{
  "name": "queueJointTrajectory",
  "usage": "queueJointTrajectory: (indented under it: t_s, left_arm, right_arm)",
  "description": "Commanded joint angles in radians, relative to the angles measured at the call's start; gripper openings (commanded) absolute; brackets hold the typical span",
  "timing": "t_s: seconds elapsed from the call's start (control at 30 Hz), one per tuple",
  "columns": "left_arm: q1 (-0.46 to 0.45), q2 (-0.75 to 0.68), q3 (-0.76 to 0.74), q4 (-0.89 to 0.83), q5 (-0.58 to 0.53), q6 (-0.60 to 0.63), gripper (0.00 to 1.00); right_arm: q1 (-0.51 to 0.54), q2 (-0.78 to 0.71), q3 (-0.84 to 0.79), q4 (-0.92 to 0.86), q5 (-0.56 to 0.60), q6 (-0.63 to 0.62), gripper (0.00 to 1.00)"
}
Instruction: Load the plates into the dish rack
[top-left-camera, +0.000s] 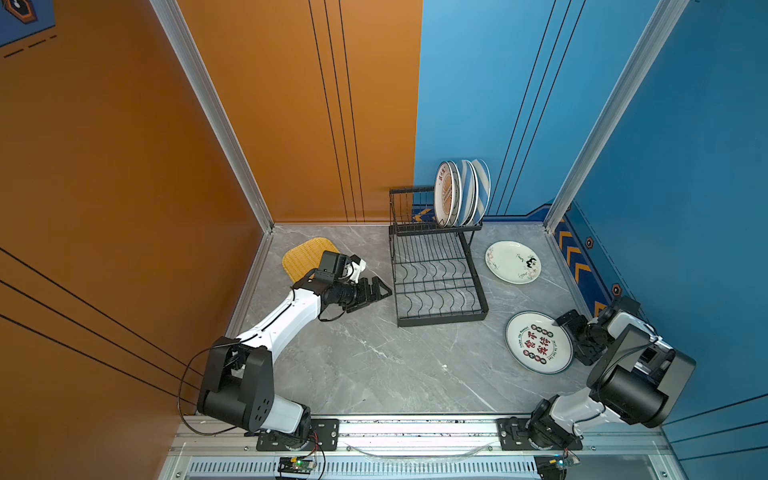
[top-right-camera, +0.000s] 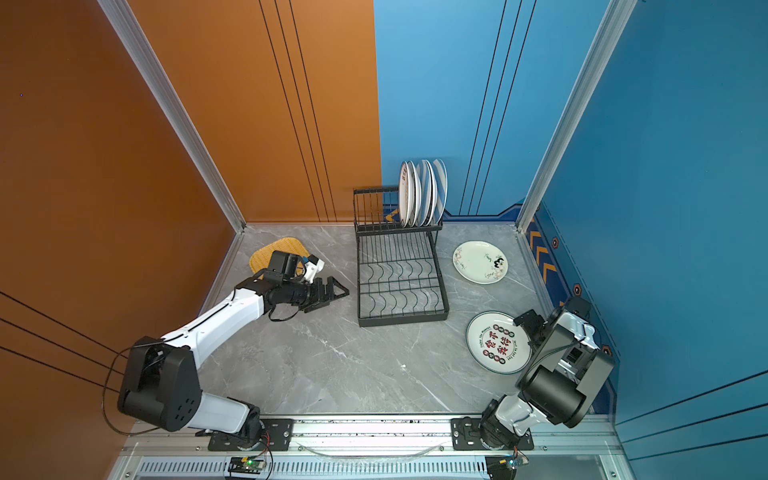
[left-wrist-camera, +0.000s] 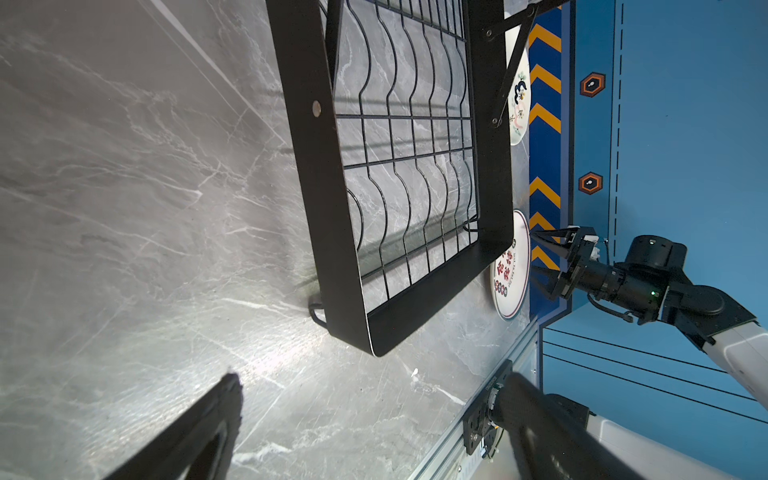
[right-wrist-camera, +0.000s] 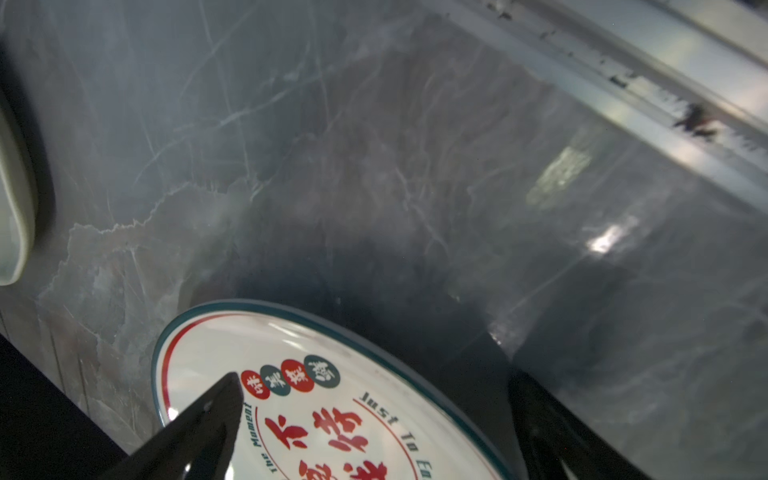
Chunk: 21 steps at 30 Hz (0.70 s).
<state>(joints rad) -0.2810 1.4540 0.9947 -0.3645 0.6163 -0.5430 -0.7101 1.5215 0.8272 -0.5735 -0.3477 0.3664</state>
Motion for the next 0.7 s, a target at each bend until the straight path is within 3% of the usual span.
queueJointTrajectory:
  t_s: [0.0,0.67]
  left_arm:
    - [-0.005,-0.014,0.001,-0.021,-0.013,-0.001,0.98]
    - [-0.004,-0.043,-0.013,-0.022,-0.029,-0.011,0.98]
  right_arm:
    - [0.03,0.019,0.023,0.004,0.005,-0.003,1.0]
    - [0.238,0.273,0.27,-0.069,-0.057,-0.076,1.0]
